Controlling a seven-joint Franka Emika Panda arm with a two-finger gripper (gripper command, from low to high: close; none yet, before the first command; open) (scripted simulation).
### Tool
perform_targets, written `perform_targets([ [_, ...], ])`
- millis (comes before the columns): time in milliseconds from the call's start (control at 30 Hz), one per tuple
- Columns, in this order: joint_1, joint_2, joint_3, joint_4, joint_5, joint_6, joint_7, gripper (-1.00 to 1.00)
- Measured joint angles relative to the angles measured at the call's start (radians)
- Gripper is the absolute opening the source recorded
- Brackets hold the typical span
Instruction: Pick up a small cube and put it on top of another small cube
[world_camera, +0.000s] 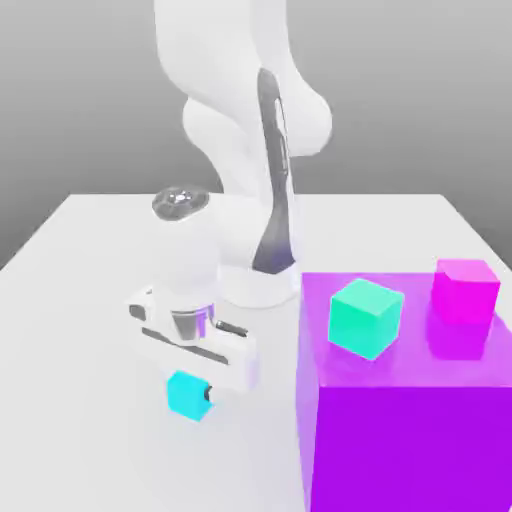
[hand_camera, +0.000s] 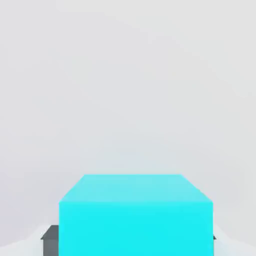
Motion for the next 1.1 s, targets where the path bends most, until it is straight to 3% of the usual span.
perform_targets([
  [300,0.015,-0.282,-0.011,-0.024,-0.008,-0.238,0.007,-1.0],
  [567,0.177,-0.375,0.012,0.248,0.204,-0.443,-0.194,-1.0],
  [733,0.29,-0.431,0.068,0.424,0.282,-0.632,-0.331,-1.0],
  [1100,0.479,-0.528,0.251,0.631,0.13,-1.096,-0.504,-1.0],
])
